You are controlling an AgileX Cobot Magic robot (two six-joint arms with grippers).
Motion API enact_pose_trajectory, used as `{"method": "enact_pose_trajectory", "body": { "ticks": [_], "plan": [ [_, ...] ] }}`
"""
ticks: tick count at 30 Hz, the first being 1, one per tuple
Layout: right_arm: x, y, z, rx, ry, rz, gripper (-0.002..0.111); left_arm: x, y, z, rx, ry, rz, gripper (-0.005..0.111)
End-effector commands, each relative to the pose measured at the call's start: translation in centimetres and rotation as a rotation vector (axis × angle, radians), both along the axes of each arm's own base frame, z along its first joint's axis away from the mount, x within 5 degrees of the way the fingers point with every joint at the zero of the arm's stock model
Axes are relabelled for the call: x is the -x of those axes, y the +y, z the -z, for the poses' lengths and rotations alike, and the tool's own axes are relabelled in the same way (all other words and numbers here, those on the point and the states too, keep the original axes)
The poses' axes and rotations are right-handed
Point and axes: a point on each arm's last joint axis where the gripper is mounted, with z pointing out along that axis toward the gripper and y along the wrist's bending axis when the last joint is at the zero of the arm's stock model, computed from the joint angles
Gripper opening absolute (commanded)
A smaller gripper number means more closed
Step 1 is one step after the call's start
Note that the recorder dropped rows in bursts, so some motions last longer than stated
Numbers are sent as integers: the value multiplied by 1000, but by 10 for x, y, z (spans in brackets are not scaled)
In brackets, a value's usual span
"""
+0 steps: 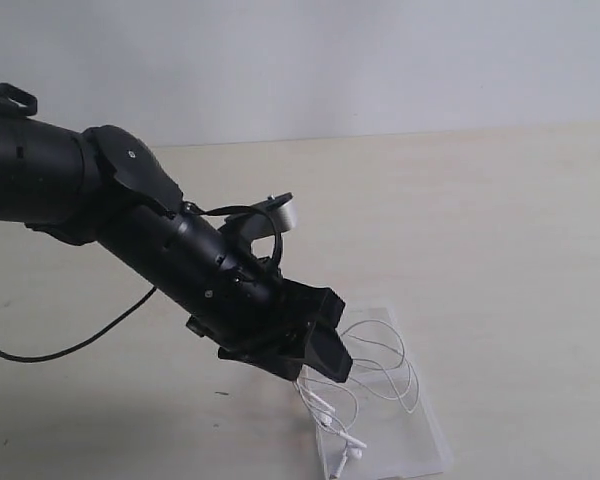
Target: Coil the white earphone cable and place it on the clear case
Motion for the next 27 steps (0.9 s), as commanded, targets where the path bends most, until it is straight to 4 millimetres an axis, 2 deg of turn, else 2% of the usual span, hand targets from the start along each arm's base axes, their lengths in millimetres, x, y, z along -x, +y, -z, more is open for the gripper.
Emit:
{"method": "enact_pose_trajectory", "body": {
  "ticks": [1,6,9,13,19,27],
  "plan": [
    [1,-1,1,4,-4,1,0,1,-1,-13,8,-47,20,58],
    [1,-1,1,4,-4,1,0,3,6,-28,18,-75,31,58],
    [1,-1,1,2,-4,1,0,0,20,-45,17,-127,18,55],
    [1,-1,1,2,-4,1,0,-3,49,-75,42,-189,-32,34],
    [1,-1,1,2,-4,1,0,5,88,-112,51,-263,-55,0],
    [1,-1,1,4,-4,1,0,38,103,-144,69,-404,-60,0]
  ]
}}
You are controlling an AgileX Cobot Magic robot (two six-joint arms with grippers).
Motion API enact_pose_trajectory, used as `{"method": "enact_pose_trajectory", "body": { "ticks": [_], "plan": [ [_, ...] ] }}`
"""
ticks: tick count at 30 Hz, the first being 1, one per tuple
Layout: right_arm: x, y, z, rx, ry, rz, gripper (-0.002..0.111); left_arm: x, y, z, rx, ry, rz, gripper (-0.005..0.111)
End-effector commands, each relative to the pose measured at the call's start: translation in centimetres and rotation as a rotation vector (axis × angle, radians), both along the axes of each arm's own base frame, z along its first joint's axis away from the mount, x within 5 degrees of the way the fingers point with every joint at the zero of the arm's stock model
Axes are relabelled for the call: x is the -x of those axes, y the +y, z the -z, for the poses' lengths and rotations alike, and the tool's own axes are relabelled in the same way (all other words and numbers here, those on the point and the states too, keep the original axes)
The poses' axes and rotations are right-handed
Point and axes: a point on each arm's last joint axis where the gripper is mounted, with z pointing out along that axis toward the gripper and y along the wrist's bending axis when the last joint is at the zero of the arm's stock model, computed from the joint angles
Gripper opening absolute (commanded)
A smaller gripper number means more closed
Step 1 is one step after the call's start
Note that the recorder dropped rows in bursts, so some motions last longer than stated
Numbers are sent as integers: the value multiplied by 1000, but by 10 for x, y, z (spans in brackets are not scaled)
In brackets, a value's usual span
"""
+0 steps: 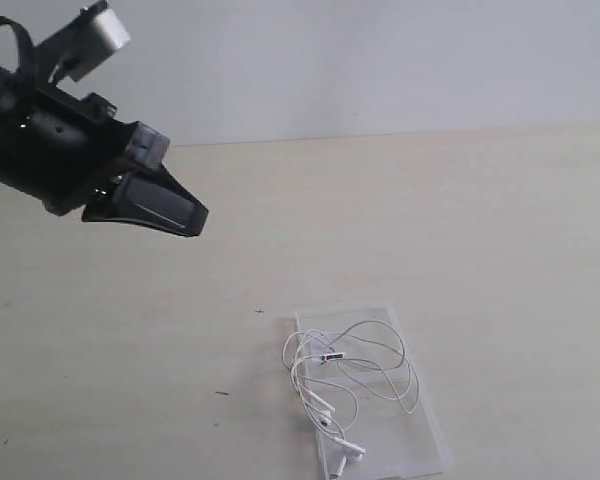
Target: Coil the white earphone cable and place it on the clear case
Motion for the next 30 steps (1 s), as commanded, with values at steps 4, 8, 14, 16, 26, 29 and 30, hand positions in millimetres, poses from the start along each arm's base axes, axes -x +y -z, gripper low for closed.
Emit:
{"method": "enact_pose_trajectory", "body": {
  "ticks": [4,8,14,16,26,29,30],
  "plan": [
    [1,-1,1,4,-4,1,0,42,13,-26,17,-167,-38,0],
    [1,-1,1,2,-7,-2,0,69,21,-41,43,-274,-80,0],
    [0,2,-1,-8,-29,-32,0,113,32,-74,91,-454,-93,0],
    [-1,6,-4,-14,-66,-78,0,127,36,-85,105,-532,-114,0],
    [-2,19,-12,-78,-153,-207,0,171,68,-111,39,-756,-361,0],
    [-2,19,-12,-78,-153,-207,0,185,82,-116,-5,-823,-465,0],
    [-2,20,-12,-105,-147,-200,0,191,87,-118,-11,-841,-505,0]
  ]
}}
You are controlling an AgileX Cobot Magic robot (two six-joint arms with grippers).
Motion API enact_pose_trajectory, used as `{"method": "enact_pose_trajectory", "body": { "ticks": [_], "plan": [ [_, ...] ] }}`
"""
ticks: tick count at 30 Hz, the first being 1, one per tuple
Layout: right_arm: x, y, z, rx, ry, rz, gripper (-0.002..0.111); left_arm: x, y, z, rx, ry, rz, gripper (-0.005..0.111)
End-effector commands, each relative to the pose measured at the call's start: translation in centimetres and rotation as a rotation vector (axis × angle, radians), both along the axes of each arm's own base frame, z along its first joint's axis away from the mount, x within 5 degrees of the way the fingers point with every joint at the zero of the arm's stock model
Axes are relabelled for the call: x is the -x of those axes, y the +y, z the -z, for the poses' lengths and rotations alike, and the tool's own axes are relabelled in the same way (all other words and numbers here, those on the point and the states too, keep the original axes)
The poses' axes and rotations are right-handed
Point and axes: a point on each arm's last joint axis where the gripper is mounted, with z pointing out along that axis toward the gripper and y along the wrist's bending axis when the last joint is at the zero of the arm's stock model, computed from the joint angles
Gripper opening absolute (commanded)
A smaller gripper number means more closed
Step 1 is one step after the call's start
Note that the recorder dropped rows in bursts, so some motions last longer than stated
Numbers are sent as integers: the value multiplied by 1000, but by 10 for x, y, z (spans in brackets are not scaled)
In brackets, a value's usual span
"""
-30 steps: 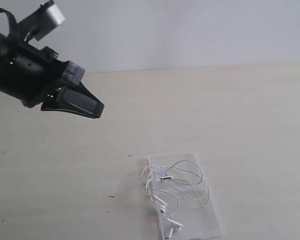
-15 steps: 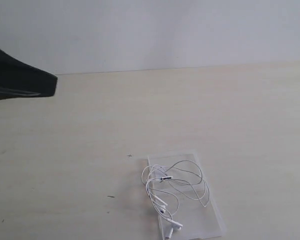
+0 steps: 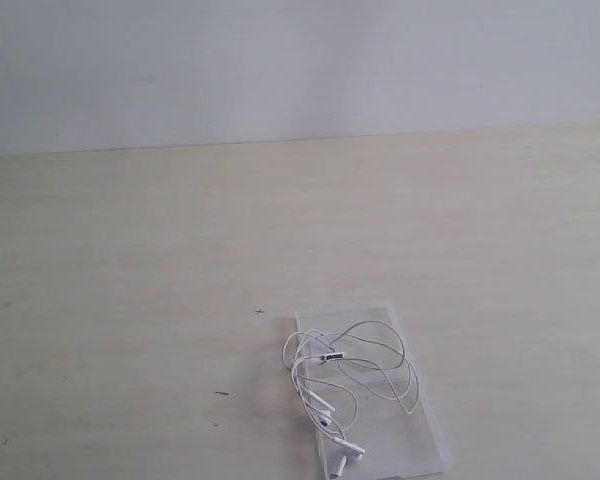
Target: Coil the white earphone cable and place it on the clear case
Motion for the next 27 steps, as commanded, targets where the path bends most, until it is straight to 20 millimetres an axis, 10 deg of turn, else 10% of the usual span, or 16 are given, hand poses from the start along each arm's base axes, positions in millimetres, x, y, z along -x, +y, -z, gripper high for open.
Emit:
{"method": "enact_pose_trajectory", "body": {
  "ticks": [1,6,16,27],
  "plan": [
    [1,2,1,-120,26,8,0,22,21,-7,15,-91,-185,0],
    [3,6,3,-516,147,70,0,46,35,-12,33,-179,-272,0],
    [2,4,1,-299,72,29,0,78,46,-10,102,-237,-313,0],
    [1,2,-1,-52,-16,-15,0,53,44,41,379,18,-418,0]
  ]
}}
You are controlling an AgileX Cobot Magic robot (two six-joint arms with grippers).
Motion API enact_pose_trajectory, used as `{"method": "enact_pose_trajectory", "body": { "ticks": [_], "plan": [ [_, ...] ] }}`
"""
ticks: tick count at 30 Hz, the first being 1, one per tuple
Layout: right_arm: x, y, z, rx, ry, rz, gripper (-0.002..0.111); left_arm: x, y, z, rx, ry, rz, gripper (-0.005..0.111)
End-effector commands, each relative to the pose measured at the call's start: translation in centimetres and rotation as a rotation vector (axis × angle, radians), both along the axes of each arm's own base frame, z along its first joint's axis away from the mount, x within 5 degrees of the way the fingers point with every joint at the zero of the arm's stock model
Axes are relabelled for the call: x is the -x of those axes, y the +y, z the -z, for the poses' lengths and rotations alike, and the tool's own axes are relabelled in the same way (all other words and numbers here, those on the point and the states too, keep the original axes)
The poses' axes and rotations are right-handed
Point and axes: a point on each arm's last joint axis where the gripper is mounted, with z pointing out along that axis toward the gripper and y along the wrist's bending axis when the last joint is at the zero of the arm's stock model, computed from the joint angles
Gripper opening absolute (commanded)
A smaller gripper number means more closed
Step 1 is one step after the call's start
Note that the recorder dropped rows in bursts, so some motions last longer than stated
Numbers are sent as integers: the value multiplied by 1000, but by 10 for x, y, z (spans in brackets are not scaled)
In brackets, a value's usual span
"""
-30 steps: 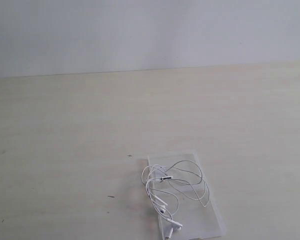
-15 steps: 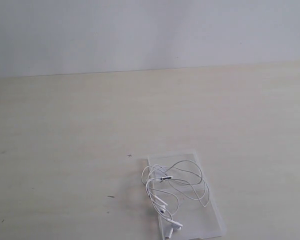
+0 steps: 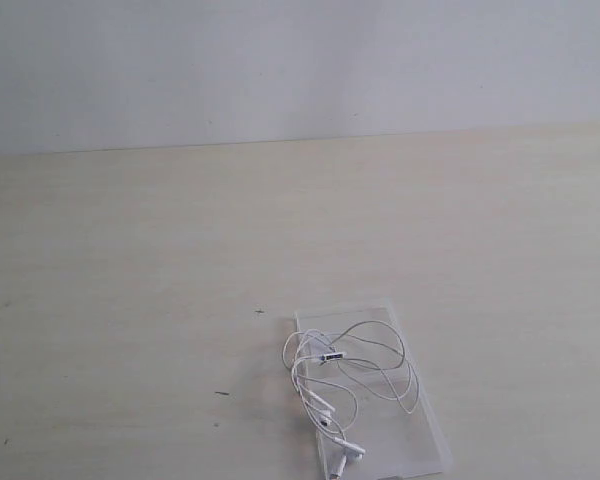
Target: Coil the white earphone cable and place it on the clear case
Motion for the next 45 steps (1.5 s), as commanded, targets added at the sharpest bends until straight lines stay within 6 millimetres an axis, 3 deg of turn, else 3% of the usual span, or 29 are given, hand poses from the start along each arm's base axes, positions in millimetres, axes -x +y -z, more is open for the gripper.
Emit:
{"method": "enact_pose_trajectory", "body": {
  "ticks": [1,14,22,26,28,33,39,45],
  "plan": [
    [1,-1,0,28,-15,-8,0,-9,-2,16,150,54,-20,0],
    [1,-1,0,28,-15,-8,0,-10,-2,20,126,67,-20,0],
    [1,-1,0,28,-15,-8,0,-3,13,19,-208,-7,-131,0],
    [1,-1,0,28,-15,-8,0,13,29,22,-271,-14,-260,0],
    [1,-1,0,28,-15,-8,0,31,37,25,-282,-32,-332,0],
    [1,-1,0,28,-15,-8,0,60,40,27,-252,-136,-453,0],
    [1,-1,0,28,-15,-8,0,27,20,46,-204,-337,-339,0],
    [1,-1,0,26,-14,-7,0,-3,8,96,-93,-326,-206,0]
  ]
}}
